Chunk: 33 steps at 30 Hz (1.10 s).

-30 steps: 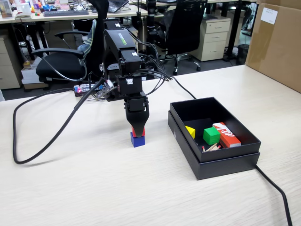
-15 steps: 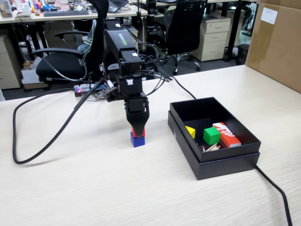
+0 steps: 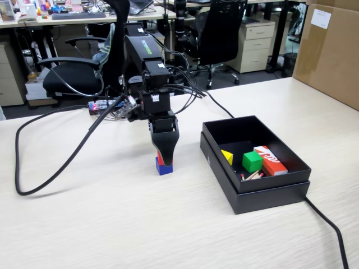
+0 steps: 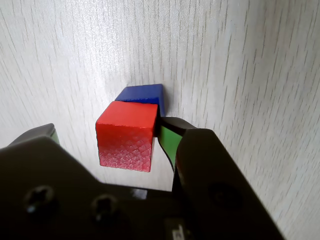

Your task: Put the red cube on top of the blue cube

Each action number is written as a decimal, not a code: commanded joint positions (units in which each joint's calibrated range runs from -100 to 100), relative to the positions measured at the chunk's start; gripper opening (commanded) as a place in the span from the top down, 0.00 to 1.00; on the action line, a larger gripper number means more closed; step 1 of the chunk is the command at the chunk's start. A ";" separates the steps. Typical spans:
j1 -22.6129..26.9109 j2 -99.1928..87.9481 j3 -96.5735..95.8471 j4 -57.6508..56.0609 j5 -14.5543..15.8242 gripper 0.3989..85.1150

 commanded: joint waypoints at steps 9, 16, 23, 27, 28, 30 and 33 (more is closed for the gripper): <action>0.49 -8.77 0.67 -2.81 -0.63 0.46; 0.59 -24.03 -3.32 -5.57 -0.88 0.44; 0.34 -45.49 -13.39 -5.57 -2.49 0.44; 0.34 -57.77 -24.45 -4.88 -3.17 0.42; 0.34 -61.90 -29.16 -3.93 -3.27 0.42; 0.34 -66.26 -34.33 -2.20 -3.37 0.42; 0.39 -75.21 -45.21 1.17 -3.52 0.42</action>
